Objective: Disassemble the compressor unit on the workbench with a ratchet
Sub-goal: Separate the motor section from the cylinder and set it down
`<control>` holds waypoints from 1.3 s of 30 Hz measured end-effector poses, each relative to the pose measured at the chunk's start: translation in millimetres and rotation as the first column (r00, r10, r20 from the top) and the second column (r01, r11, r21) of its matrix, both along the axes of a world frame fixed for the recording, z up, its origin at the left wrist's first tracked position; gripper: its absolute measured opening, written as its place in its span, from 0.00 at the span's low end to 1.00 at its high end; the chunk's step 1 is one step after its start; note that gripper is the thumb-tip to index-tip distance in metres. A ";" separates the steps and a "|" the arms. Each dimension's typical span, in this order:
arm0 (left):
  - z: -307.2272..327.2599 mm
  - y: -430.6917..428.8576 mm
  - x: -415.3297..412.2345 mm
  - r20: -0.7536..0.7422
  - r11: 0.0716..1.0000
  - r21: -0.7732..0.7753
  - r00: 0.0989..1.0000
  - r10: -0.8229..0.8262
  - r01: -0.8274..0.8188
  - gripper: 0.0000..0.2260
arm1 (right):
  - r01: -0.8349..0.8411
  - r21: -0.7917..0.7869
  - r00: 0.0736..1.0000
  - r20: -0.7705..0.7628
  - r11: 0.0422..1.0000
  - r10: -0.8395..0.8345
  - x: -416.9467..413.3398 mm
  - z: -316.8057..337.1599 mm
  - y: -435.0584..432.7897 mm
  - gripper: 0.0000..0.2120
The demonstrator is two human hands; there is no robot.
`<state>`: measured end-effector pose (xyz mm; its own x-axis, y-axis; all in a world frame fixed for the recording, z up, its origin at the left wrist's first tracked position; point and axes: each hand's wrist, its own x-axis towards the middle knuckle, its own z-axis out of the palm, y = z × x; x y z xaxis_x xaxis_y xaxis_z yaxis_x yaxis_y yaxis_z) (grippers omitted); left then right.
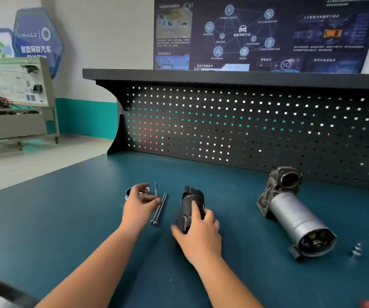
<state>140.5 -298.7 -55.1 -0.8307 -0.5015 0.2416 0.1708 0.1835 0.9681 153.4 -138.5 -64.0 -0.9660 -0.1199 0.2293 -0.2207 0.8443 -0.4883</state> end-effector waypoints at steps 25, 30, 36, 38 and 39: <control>-29.9 -29.4 -17.4 0.206 0.642 -0.766 0.938 0.279 -0.022 0.10 | -0.171 -0.181 0.985 -0.024 0.968 0.170 -8.8 -15.6 0.7 0.43; -29.8 -25.4 -14.7 0.181 0.626 -0.779 0.959 0.216 0.006 0.10 | -0.161 -0.100 0.987 -0.022 0.982 0.159 -13.4 -17.2 -4.4 0.43; -34.8 -24.5 -9.3 0.163 0.656 -0.754 0.968 0.192 -0.003 0.12 | 0.002 0.228 0.995 -0.100 0.974 0.021 -36.8 -7.5 -20.1 0.43; -35.9 -25.3 -9.1 0.130 0.672 -0.740 0.975 0.183 -0.028 0.13 | 0.026 0.255 0.995 -0.102 0.967 0.000 -46.6 -5.0 -22.1 0.43; -35.3 -26.1 -9.9 0.100 0.675 -0.736 0.977 0.189 -0.055 0.12 | 0.029 0.258 0.995 -0.104 0.966 -0.002 -50.3 -4.3 -21.9 0.43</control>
